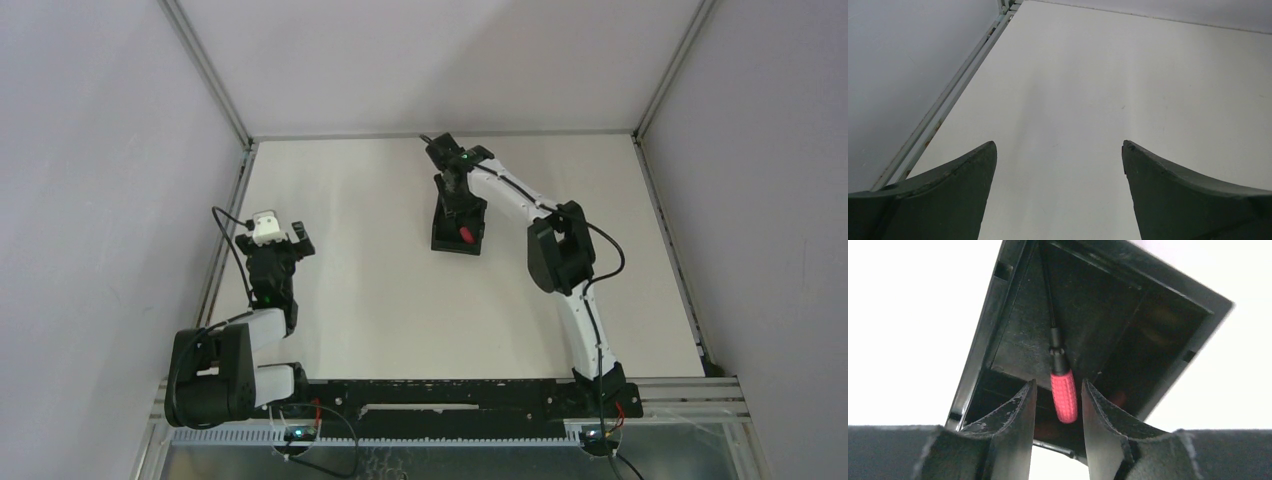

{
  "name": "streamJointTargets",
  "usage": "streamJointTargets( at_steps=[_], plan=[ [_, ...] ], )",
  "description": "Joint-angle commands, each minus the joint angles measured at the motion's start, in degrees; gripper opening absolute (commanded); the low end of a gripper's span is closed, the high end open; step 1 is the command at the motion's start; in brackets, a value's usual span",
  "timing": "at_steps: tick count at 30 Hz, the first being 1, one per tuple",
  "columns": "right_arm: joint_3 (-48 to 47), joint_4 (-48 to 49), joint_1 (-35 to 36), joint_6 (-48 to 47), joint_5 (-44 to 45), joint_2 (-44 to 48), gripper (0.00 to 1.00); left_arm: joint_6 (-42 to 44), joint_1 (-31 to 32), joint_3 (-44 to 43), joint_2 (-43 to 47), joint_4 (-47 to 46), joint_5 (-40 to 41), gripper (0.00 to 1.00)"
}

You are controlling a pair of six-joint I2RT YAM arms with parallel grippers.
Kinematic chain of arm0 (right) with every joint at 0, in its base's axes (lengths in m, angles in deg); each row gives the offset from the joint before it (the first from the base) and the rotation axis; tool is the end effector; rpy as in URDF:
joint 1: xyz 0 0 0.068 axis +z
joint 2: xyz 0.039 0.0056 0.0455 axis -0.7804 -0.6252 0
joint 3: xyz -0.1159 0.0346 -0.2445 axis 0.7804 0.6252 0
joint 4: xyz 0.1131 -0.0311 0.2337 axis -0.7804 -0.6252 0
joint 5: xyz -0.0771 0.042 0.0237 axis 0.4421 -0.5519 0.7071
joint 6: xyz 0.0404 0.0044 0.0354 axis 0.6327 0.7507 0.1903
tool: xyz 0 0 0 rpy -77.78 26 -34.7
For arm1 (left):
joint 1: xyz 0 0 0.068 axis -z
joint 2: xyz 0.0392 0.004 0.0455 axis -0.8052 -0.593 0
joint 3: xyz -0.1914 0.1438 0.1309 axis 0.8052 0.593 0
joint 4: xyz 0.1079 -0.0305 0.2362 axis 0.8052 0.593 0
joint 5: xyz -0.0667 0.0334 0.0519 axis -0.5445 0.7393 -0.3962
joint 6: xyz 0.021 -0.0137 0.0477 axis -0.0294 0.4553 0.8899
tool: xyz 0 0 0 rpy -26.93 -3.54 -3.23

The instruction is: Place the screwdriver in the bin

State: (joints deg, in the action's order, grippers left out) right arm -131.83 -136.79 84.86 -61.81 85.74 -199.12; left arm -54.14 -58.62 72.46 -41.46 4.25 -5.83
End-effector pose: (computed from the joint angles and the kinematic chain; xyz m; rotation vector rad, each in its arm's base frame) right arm 0.4082 0.2624 0.2128 -0.4898 2.6857 -0.0610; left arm 0.2224 0.0247 0.1775 -0.2072 1.6437 0.1663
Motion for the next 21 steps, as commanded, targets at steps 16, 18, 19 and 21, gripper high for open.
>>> streamJointTargets(
  at_steps=[16,18,19,21],
  plan=[
    [43.01,29.44,-4.85,0.54,-1.37,56.56,1.0,-0.41,0.42,-0.66,0.82,-1.35,0.4,1.0],
    [49.87,32.65,-7.26,1.59,-3.71,62.32,1.0,-0.43,0.4,-0.63,0.82,-1.35,0.45,1.0],
    [53.02,33.78,-8.4,2.3,-3.88,64.68,1.0,-0.41,0.42,-0.6,0.86,-1.35,0.37,1.0],
    [60.01,36.06,-10.48,3.47,-4.23,69.45,1.0,-0.41,0.42,-0.6,0.8,-1.35,0.44,1.0]
  ],
)
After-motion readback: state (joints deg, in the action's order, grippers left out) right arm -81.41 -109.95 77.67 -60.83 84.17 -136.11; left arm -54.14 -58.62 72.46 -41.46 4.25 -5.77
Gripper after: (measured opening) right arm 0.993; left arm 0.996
